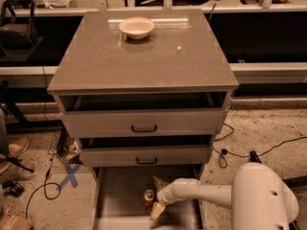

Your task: Place coke can into bottom drawer

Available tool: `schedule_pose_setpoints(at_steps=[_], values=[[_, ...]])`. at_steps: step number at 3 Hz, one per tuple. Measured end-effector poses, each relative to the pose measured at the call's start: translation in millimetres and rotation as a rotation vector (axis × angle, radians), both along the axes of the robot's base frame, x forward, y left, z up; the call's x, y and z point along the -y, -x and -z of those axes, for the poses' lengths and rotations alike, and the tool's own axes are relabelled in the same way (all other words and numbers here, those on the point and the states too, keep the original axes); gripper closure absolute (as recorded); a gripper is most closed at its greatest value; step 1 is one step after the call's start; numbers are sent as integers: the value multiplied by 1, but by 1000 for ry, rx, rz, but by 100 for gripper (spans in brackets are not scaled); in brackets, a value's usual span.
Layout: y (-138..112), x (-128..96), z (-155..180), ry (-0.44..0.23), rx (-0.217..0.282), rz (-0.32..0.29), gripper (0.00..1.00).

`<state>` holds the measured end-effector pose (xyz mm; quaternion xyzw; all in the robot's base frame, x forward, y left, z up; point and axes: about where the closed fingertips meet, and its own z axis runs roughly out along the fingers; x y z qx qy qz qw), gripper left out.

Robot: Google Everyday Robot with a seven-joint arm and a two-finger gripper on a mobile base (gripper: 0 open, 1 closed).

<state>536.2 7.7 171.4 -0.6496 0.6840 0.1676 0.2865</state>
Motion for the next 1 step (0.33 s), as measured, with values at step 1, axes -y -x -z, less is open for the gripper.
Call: schedule_pose_setpoints(at_steps=[1], values=[[-6, 22, -13, 1, 14, 53, 0]])
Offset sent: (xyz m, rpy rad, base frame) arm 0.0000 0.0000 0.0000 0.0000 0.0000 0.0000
